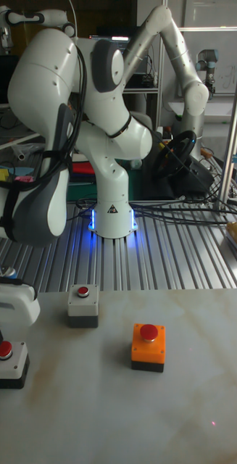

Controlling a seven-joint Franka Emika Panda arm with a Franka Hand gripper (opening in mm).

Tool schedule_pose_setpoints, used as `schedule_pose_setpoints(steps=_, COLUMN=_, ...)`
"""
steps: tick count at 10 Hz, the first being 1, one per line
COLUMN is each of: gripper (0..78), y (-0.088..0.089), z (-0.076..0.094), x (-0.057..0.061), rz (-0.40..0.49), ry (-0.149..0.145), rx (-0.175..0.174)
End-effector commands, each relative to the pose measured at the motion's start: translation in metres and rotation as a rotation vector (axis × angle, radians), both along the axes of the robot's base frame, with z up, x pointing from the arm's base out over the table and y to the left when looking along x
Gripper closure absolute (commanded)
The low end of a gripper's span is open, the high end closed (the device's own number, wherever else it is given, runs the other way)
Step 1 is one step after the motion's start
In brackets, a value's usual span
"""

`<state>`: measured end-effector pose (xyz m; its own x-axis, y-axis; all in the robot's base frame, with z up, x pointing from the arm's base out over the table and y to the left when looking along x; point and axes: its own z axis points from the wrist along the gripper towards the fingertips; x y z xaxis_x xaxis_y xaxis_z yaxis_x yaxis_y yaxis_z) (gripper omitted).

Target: Press three buttons from left to right in sequence

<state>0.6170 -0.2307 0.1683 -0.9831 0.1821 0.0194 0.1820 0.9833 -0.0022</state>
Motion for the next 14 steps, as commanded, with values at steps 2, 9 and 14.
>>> schedule_pose_setpoints(steps=2, gripper=77.6, y=0.0, z=-0.002, x=0.001, rz=-0.002, ry=-0.007, rx=-0.001)
schedule_pose_setpoints(steps=9, gripper=77.6, y=0.002, z=-0.011, x=-0.002, rz=-0.017, ry=-0.033, rx=-0.004)
schedule_pose_setpoints(steps=14, gripper=77.6, y=0.002, z=-0.011, x=-0.002, rz=-0.012, ry=-0.033, rx=0.0)
